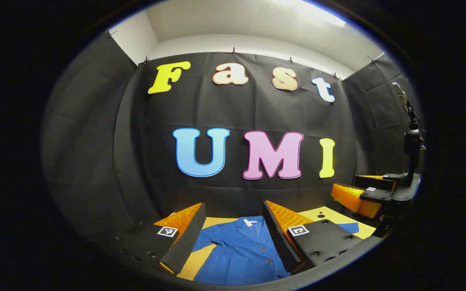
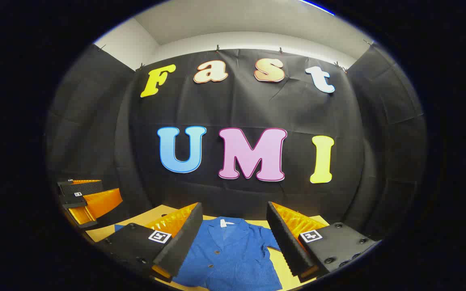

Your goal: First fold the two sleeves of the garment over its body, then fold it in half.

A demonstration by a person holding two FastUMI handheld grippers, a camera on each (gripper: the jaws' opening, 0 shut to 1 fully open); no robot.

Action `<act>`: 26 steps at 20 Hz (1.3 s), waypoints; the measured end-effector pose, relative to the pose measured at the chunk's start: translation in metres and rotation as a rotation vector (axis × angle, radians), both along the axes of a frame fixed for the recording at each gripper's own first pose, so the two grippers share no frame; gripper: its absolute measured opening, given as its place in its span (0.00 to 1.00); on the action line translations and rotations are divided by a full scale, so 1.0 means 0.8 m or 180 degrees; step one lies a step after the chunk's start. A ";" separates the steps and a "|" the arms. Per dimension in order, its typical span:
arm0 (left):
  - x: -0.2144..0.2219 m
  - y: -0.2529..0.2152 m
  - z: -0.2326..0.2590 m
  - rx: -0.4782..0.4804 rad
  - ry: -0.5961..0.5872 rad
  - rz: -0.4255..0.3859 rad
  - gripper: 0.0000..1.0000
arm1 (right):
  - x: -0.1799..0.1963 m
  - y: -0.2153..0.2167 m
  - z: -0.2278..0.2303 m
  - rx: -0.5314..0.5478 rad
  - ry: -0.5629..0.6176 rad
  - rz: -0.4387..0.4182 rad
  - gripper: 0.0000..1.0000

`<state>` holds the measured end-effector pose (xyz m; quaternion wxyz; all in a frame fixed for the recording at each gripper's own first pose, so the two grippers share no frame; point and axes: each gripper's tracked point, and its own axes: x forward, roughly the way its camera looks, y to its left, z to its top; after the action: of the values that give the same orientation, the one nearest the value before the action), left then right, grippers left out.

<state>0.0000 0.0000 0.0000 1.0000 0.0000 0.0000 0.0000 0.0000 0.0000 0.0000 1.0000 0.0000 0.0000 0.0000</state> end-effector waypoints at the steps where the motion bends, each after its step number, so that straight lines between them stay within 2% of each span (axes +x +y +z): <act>1: 0.002 -0.002 -0.002 -0.0003 -0.0001 -0.0019 0.81 | -0.002 -0.005 0.002 -0.0003 -0.0012 -0.0030 0.96; 3: 0.002 -0.004 -0.005 -0.0014 0.0015 -0.0044 0.81 | -0.007 -0.013 0.005 -0.0011 -0.0040 -0.0091 0.99; 4: 0.002 -0.003 -0.006 -0.0028 0.0022 -0.0051 0.81 | -0.010 -0.015 0.005 -0.0013 -0.0042 -0.0113 0.96; 8: 0.005 -0.003 -0.011 -0.0118 0.0022 -0.0078 0.81 | -0.021 -0.021 0.000 -0.0059 0.0008 -0.0179 0.96; 11: 0.008 -0.004 -0.025 -0.0010 0.0066 -0.0185 0.81 | -0.020 -0.022 0.002 -0.0129 0.0012 -0.0221 0.96; 17: 0.023 0.009 -0.008 0.0129 -0.0028 -0.0204 0.81 | -0.020 -0.025 0.010 -0.0112 -0.0060 -0.0300 0.96; 26: 0.028 -0.001 -0.025 0.0085 0.0035 -0.0307 0.81 | -0.036 -0.035 -0.001 -0.0094 0.0002 -0.0398 0.96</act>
<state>0.0227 -0.0009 -0.0202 0.9987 0.0133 0.0055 -0.0482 -0.0290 -0.0282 -0.0004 0.9979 -0.0147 0.0003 -0.0625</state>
